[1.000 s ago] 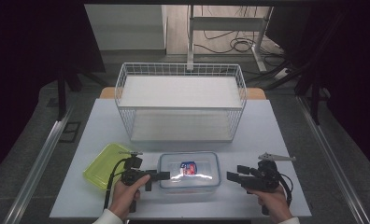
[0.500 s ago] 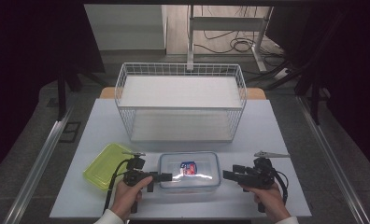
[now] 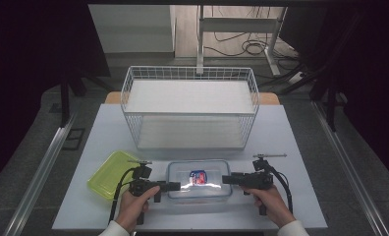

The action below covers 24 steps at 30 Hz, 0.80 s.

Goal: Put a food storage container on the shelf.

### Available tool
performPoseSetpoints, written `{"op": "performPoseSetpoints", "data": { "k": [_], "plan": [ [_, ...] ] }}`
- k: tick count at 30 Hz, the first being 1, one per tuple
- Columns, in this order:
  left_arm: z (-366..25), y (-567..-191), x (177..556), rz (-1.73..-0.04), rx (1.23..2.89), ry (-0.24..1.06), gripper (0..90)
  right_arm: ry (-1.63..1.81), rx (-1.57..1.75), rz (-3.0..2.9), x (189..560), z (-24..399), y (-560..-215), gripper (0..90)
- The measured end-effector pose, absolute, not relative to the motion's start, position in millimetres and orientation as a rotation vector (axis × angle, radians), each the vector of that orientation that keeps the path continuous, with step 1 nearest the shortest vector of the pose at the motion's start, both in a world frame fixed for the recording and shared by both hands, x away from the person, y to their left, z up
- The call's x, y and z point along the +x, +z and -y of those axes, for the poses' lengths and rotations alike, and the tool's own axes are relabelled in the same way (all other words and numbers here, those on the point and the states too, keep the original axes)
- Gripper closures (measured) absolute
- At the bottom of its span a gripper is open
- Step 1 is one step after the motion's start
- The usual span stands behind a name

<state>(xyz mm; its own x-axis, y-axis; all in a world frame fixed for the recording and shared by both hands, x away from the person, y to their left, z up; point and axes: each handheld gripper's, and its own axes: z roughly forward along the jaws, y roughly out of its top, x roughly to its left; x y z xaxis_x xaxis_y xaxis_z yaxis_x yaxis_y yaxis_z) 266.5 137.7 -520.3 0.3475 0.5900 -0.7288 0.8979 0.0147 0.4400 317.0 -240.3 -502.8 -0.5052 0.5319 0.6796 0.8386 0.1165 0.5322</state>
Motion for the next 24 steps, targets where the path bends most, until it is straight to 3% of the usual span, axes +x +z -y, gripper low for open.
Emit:
{"op": "performPoseSetpoints", "data": {
  "k": [15, 24],
  "plan": [
    [-137.7, -520.3, 266.7, -1.344, 1.680, -0.415, 27.7, -1.276, -1.329, 2.054, 323.8, 232.7, -510.1, 24.9],
    [-137.6, -520.3, 266.8, -1.348, 1.676, -0.413, 27.8, -1.250, -1.356, 2.038, 325.2, 236.0, -510.5, 33.9]
  ]
}}
